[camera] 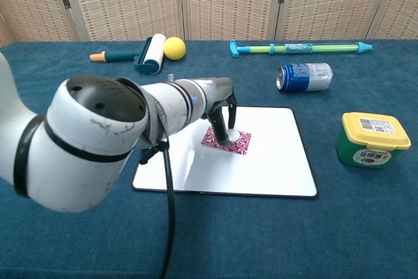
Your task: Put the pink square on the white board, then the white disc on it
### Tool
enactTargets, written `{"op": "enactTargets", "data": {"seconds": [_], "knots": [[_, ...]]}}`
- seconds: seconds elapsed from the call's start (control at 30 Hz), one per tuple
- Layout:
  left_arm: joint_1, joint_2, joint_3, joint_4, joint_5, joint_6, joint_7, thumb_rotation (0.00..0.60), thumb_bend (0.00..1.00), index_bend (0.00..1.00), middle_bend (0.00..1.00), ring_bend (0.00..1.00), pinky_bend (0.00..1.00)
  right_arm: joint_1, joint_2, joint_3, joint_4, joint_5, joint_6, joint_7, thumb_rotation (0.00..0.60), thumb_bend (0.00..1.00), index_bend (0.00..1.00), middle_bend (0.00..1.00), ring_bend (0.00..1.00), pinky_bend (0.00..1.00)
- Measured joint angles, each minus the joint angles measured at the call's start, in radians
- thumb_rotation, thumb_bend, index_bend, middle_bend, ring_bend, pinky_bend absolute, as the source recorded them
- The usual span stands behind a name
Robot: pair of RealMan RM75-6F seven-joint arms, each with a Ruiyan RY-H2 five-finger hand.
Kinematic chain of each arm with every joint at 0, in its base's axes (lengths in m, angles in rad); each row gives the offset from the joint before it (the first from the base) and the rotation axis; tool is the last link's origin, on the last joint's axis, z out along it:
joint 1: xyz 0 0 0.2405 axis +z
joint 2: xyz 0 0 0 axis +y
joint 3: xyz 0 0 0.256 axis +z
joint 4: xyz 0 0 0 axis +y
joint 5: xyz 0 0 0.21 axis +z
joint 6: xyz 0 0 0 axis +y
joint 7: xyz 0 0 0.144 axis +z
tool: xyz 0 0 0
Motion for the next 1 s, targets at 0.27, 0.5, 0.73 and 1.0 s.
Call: {"op": "enactTargets", "data": {"seconds": [0.27, 0.5, 0.73, 1.0], "knots": [[-0.041, -0.006, -0.005, 0.050, -0.028, -0.048, -0.003, 0.600, 0.30, 0.59, 1.00, 1.00, 1.00, 0.008, 0.004, 0.003, -0.014, -0.003, -0.026, -0.022, 0.600, 0.32, 0.00, 0.00, 0.00, 0.00], [-0.060, -0.014, 0.008, 0.112, -0.037, -0.107, -0.022, 0.600, 0.30, 0.59, 1.00, 1.00, 1.00, 0.000, 0.005, 0.007, -0.017, -0.002, -0.018, -0.025, 0.600, 0.32, 0.00, 0.00, 0.00, 0.00], [-0.065, -0.006, 0.025, 0.146, -0.036, -0.135, -0.054, 0.600, 0.30, 0.58, 1.00, 1.00, 1.00, 0.000, 0.005, 0.010, -0.019, -0.005, -0.023, -0.035, 0.600, 0.32, 0.00, 0.00, 0.00, 0.00], [-0.067, 0.024, 0.044, 0.128, -0.056, -0.148, -0.059, 0.600, 0.30, 0.49, 1.00, 1.00, 1.00, 0.002, 0.006, 0.011, -0.033, -0.008, -0.032, -0.058, 0.600, 0.32, 0.00, 0.00, 0.00, 0.00]]}}
